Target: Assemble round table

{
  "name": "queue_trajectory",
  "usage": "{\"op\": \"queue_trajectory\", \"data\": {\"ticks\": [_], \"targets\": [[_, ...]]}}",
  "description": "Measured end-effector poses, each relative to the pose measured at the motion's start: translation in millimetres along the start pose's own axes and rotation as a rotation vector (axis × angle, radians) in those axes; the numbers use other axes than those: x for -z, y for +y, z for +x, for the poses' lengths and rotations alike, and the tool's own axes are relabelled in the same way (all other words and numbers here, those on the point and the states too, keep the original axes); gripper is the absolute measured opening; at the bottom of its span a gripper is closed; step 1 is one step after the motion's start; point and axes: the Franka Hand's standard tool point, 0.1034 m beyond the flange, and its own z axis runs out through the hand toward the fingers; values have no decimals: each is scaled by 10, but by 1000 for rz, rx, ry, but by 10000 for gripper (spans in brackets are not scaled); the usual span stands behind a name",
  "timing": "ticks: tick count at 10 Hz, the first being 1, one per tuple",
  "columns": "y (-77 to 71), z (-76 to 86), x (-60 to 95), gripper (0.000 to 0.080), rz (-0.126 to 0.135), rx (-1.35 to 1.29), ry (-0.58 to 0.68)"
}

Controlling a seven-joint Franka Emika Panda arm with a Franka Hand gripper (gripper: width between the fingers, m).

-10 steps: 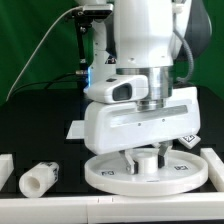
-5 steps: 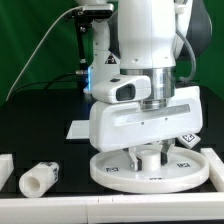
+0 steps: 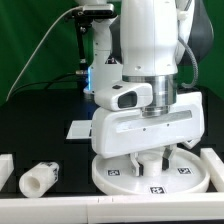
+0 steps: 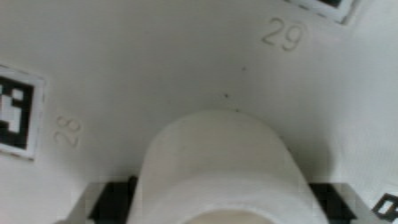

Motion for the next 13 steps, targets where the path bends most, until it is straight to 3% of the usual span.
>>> {"op": "queue_trajectory", "data": {"ticks": [5, 6, 7, 9, 11, 13], "targets": [[16, 26, -16, 406, -1, -13, 2], [15, 26, -16, 573, -1, -13, 2], [37, 15, 7, 625, 7, -30, -22], [186, 137, 406, 645, 27, -123, -94], [330, 111, 569, 649, 70, -161, -246], [246, 94, 531, 649, 102, -154, -354]]}}
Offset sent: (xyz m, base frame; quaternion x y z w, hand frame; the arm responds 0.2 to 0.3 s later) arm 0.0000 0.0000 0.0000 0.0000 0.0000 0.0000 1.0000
